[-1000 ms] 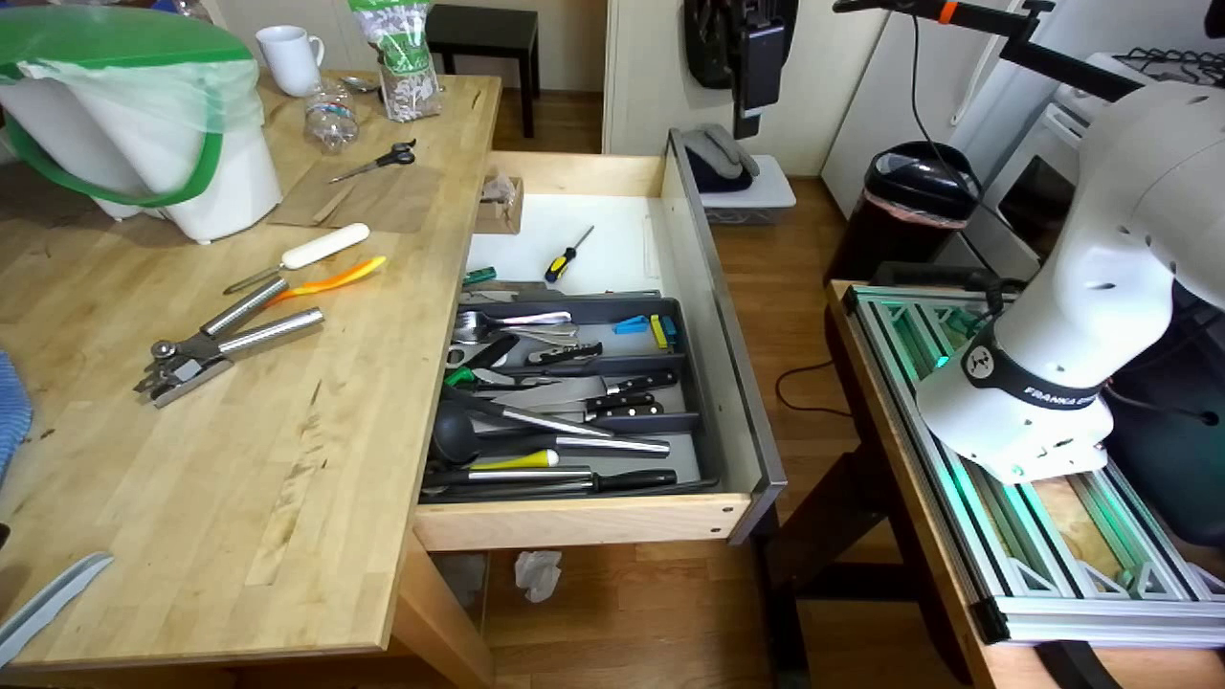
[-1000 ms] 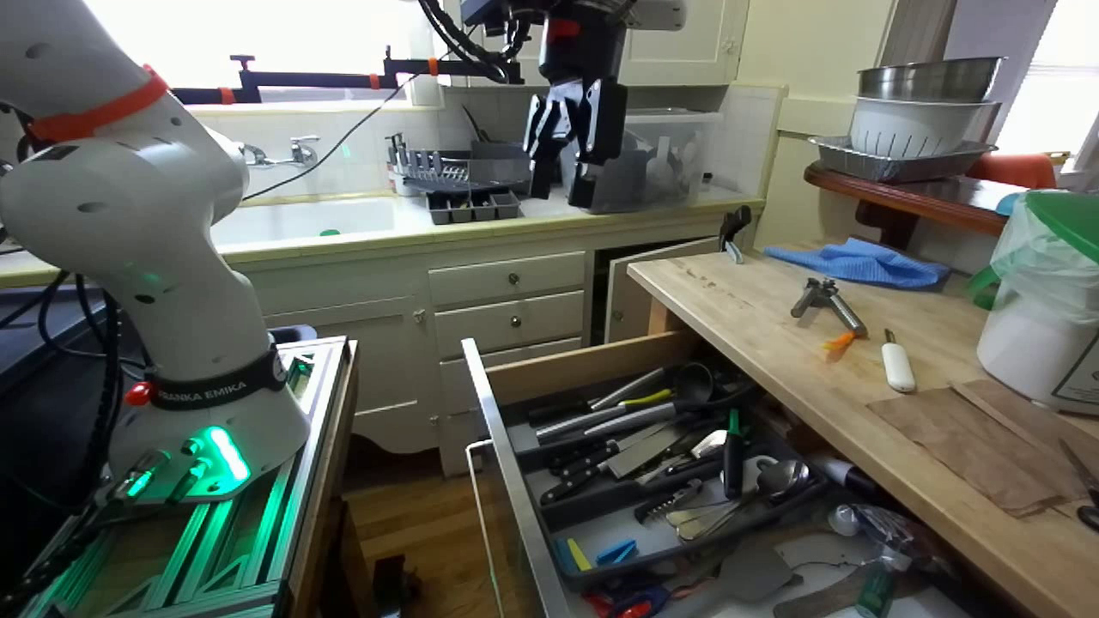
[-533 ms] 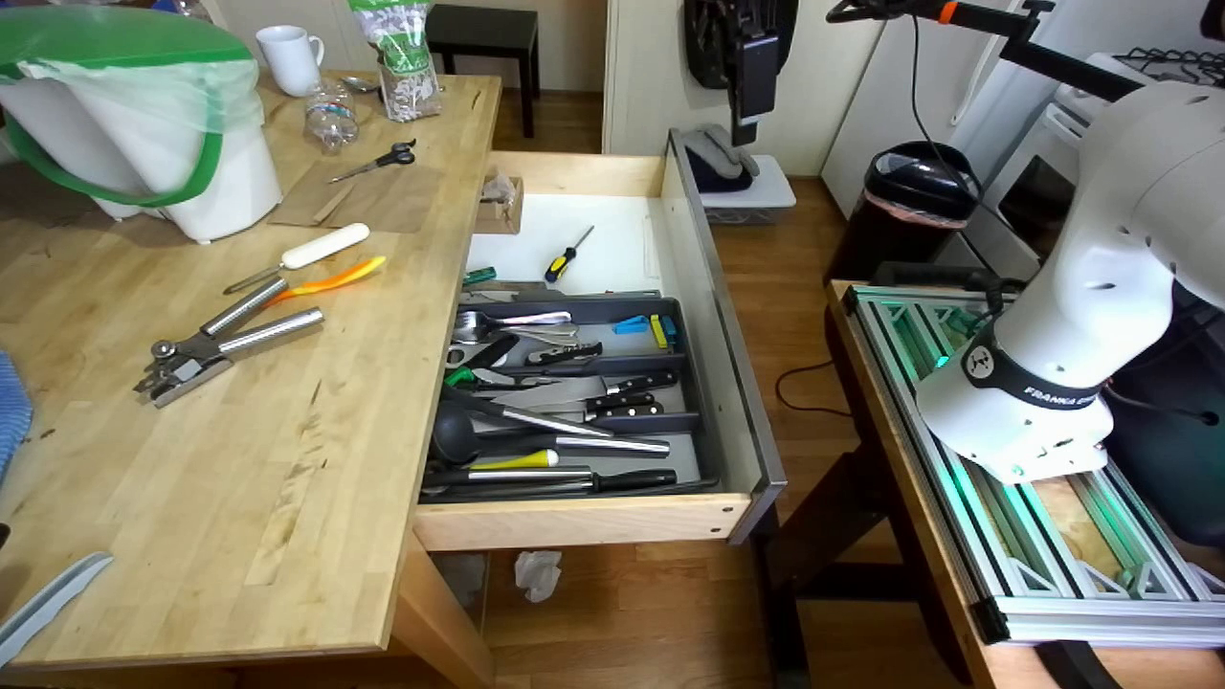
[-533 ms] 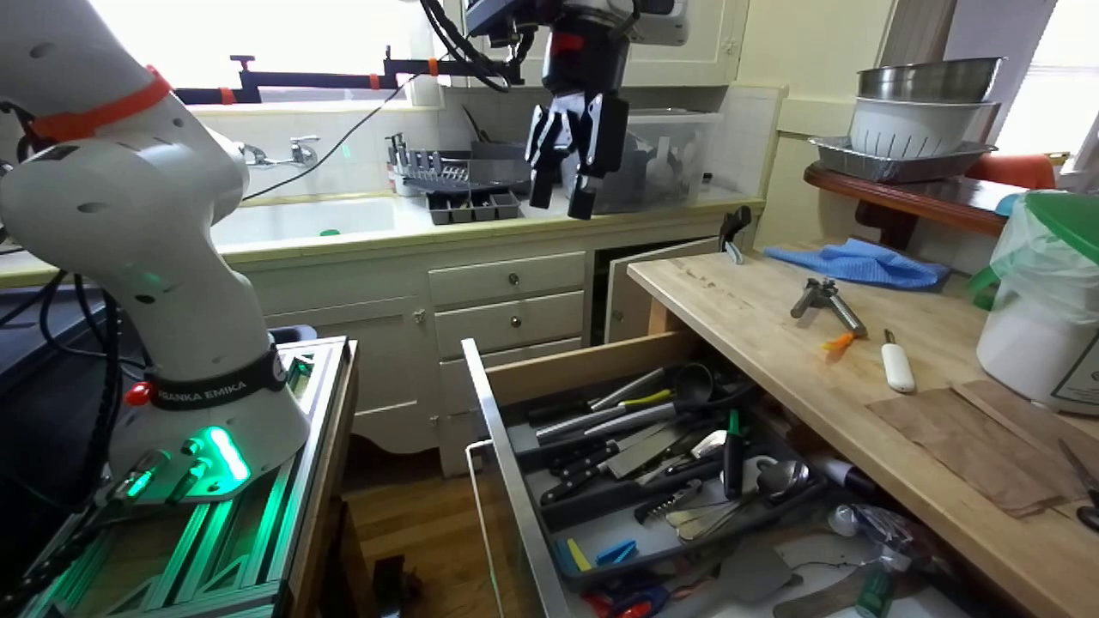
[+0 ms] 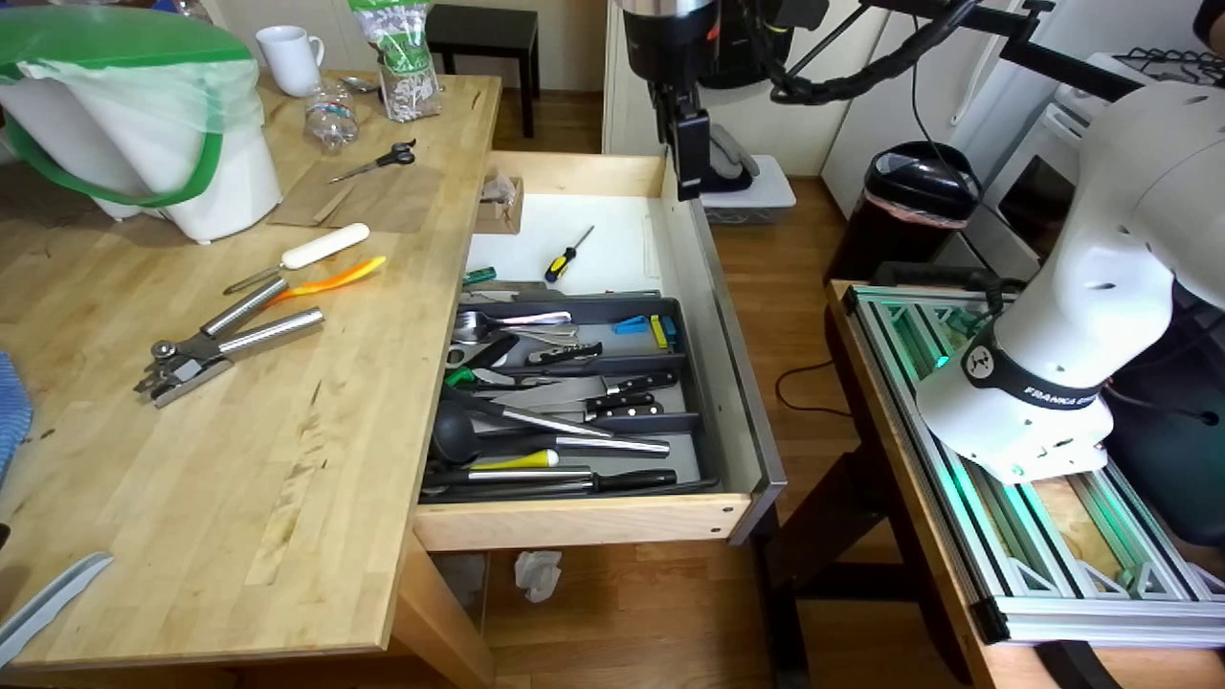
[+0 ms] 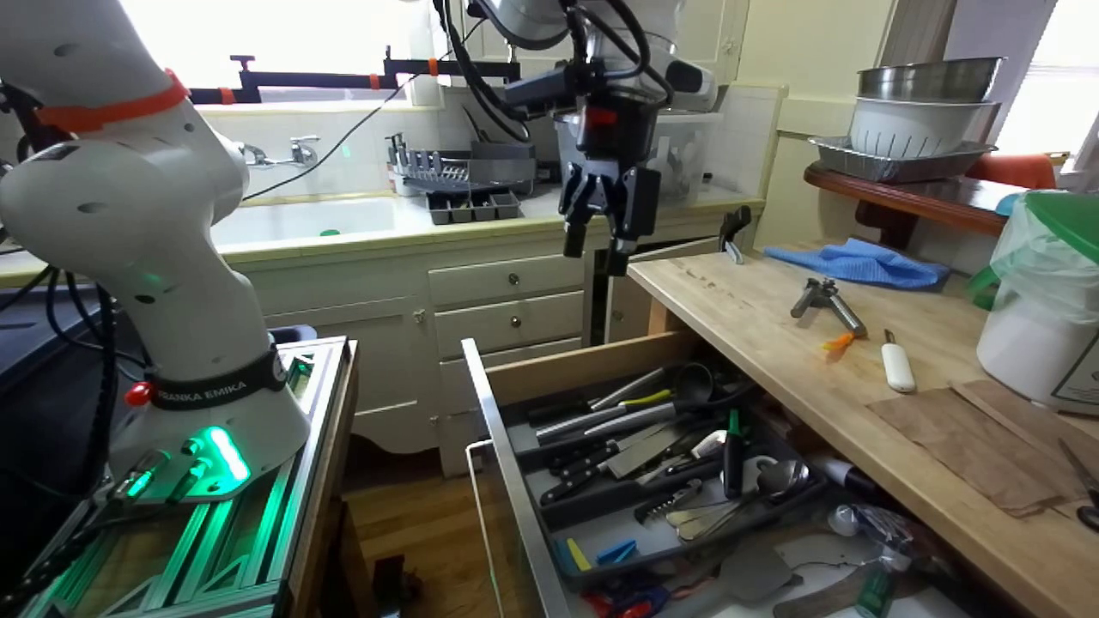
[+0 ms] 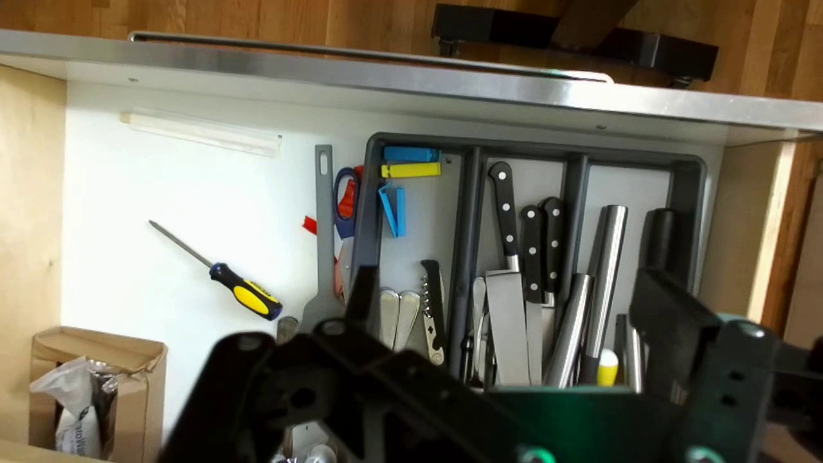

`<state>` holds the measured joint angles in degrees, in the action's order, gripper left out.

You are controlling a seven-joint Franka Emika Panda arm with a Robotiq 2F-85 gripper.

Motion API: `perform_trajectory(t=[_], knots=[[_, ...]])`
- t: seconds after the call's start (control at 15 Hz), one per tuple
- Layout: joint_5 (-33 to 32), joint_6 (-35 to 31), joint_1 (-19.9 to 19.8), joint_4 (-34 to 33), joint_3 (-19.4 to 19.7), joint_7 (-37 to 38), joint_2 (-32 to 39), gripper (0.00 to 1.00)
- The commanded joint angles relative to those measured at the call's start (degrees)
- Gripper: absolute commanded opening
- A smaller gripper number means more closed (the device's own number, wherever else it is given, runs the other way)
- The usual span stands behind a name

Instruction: Remove the silver spoon from the drawer and put it on the counter

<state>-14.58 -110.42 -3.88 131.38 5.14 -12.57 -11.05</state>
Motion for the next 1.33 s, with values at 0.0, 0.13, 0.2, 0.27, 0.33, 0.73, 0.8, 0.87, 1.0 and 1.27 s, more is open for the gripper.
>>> perform_trajectory(t=[0.0,0.13,0.2,0.27,0.33,0.73,0.8,0.87,1.0,1.27], knots=[[0.9,-6.53,-0.16,1.25,0.36,0.56,3.2,1.0],[0.51,-11.25,-0.41,2.27,0.44,1.13,5.13,1.0],[0.66,-12.91,-0.56,2.48,0.55,1.2,6.48,1.0],[0.7,-14.75,-0.72,2.72,0.68,1.35,7.61,1.0],[0.16,-11.22,-0.4,1.93,0.23,0.51,5.51,1.0],[0.15,-11.82,-0.43,1.9,0.19,0.54,5.88,1.0],[0.15,-11.82,-0.43,1.9,0.19,0.54,5.87,1.0],[0.15,-11.82,-0.43,1.9,0.19,0.54,5.87,1.0],[0.15,-11.82,-0.43,1.9,0.19,0.54,5.87,1.0],[-1.86,-17.54,-0.41,2.4,0.02,1.35,8.13,1.0]])
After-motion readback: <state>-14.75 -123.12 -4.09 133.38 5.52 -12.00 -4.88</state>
